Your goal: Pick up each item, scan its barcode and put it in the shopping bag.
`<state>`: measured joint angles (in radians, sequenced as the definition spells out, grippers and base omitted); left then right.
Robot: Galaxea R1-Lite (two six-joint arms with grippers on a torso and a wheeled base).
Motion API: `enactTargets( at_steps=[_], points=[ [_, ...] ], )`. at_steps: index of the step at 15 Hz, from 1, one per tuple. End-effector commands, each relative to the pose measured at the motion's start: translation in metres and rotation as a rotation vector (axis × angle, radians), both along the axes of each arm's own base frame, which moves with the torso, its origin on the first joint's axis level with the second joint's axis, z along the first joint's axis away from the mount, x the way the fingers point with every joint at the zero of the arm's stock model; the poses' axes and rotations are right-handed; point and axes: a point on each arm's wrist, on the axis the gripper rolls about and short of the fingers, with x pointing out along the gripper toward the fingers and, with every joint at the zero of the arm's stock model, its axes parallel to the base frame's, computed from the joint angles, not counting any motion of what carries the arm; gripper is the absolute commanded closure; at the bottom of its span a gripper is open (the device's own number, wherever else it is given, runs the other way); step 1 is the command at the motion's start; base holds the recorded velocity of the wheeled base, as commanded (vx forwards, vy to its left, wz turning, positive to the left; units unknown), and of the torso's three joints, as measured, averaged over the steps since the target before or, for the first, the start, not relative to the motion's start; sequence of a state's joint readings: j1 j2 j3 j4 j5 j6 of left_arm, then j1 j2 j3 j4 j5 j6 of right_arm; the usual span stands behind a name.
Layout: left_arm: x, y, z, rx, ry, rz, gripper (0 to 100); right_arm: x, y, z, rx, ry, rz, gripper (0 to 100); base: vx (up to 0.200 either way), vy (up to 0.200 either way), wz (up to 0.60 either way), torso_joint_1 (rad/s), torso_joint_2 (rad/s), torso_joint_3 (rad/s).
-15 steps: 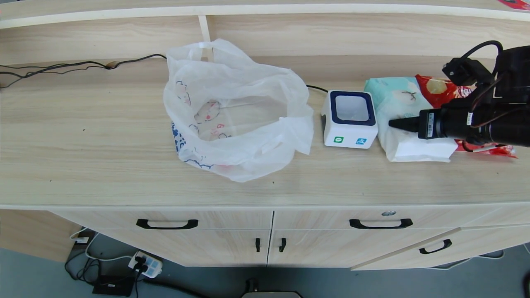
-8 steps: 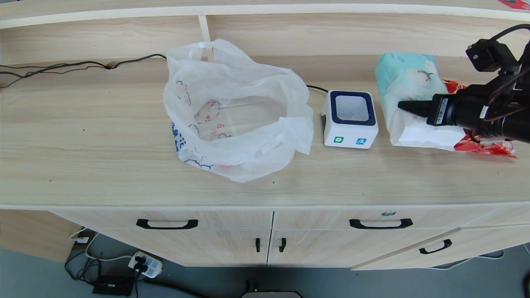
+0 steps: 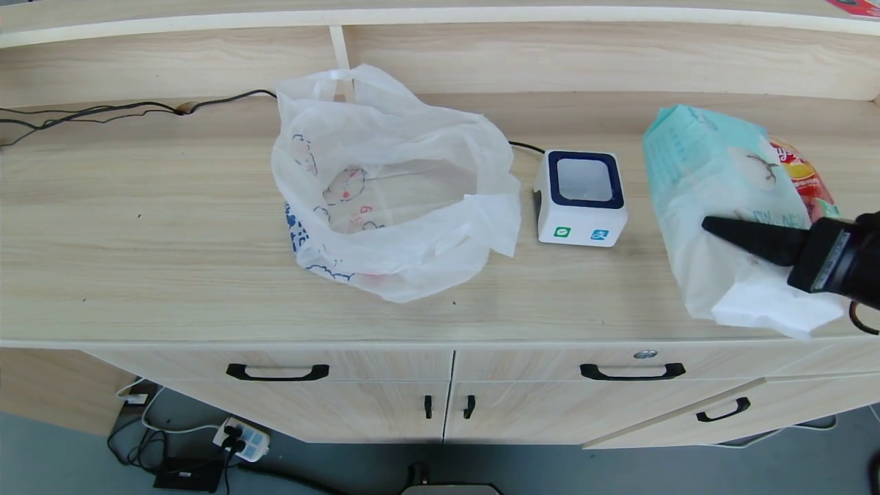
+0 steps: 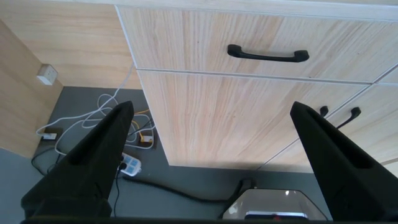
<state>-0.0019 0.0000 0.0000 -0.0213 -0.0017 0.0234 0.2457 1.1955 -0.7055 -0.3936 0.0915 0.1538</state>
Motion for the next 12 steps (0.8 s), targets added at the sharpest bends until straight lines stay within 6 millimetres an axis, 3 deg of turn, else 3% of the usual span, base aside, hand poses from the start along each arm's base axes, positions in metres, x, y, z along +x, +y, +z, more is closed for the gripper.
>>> enactTargets(
  at_steps=[1, 2, 4, 7, 10, 12],
  points=[
    [0.000, 0.000, 0.000, 0.000, 0.001, 0.001, 0, -0.076, -0.006, -0.021, 0.071, -0.069, 0.117, 100, 0.000, 0.000, 0.00, 0.000, 0.00, 0.000],
    [0.000, 0.000, 0.000, 0.000, 0.001, 0.001, 0, -0.087, -0.007, -0.027, 0.102, -0.060, 0.153, 100, 0.000, 0.000, 0.00, 0.000, 0.00, 0.000],
    [0.000, 0.000, 0.000, 0.000, 0.001, 0.001, 0, -0.110, -0.007, -0.030, 0.322, 0.052, 0.253, 100, 0.000, 0.000, 0.00, 0.000, 0.00, 0.000],
    [0.000, 0.000, 0.000, 0.000, 0.001, 0.001, 0, -0.127, -0.004, -0.001, 0.634, 0.225, 0.415, 100, 0.000, 0.000, 0.00, 0.000, 0.00, 0.000],
    [0.000, 0.000, 0.000, 0.000, 0.003, 0.001, 0, -0.123, 0.002, 0.003, 0.753, 0.351, 0.485, 100, 0.000, 0.000, 0.00, 0.000, 0.00, 0.000],
    [0.000, 0.000, 0.000, 0.000, 0.001, 0.001, 0, -0.111, 0.013, 0.000, 0.801, 0.469, 0.480, 100, 0.000, 0.000, 0.00, 0.000, 0.00, 0.000]
  ],
)
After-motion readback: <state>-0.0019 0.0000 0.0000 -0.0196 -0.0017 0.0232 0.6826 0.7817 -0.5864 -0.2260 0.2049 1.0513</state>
